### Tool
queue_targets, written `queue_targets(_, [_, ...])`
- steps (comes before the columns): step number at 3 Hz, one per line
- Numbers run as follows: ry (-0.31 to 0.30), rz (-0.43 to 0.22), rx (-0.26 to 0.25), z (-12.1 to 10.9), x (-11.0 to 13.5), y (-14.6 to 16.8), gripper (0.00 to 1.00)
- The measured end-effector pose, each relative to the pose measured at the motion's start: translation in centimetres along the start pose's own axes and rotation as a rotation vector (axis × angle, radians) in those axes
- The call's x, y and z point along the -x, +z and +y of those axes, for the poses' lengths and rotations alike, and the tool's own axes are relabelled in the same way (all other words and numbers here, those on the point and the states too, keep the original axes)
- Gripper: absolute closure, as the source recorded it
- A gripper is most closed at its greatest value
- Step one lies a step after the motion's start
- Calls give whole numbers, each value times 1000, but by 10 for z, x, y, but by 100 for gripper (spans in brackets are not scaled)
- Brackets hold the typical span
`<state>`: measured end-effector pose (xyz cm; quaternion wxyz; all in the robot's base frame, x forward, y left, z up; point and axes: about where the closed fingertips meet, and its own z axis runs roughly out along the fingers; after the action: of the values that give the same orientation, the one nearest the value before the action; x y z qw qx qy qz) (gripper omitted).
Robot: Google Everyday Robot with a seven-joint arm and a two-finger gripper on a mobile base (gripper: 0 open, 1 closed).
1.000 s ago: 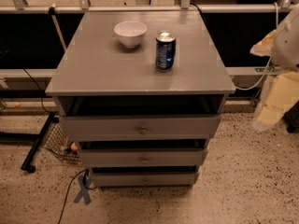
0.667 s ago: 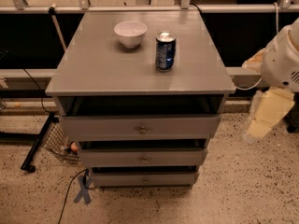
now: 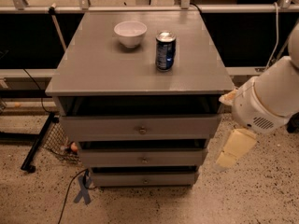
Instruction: Open middle drawer
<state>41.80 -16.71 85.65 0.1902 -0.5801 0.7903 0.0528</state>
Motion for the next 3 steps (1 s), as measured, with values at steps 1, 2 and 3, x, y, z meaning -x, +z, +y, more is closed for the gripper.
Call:
queue_targets(1, [0, 0, 0, 0, 0, 0, 0])
queue_targets(2, [18, -32, 36, 9, -1, 30, 0])
queue_targets(3, [35, -48, 65, 18, -3, 59, 0])
